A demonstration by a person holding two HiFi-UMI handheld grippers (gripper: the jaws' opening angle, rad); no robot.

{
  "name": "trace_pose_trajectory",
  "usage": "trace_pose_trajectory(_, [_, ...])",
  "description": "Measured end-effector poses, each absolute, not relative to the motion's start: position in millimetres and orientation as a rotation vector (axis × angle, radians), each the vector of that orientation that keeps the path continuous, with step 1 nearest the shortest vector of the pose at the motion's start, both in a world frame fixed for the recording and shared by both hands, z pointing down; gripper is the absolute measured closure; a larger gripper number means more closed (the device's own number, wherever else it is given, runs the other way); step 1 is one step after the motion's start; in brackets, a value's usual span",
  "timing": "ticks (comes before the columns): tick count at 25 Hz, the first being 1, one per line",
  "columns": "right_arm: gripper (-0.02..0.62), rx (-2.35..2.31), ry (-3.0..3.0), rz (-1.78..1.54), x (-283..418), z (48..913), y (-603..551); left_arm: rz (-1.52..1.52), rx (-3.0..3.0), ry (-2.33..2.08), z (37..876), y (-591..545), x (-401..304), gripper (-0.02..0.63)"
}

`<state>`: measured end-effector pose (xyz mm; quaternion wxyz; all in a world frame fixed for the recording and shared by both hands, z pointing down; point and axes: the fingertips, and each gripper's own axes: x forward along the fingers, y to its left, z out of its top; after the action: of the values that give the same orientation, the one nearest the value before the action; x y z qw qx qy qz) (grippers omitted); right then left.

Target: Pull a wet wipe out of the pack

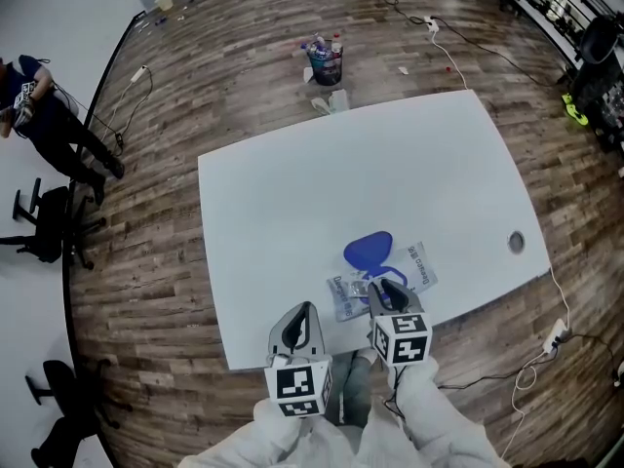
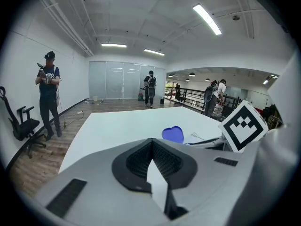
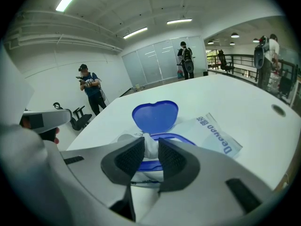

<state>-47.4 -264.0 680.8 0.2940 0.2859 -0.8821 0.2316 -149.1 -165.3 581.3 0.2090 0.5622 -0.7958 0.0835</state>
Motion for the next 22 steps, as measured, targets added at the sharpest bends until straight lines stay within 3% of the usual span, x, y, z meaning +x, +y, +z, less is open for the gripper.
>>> trace_pose_trajectory(22, [0.580,0.819,-2.363,0.661,-44.4,677.3,-264.0,0.221,1.562,-2.217,580.2,-156.9,-149.1,0.606])
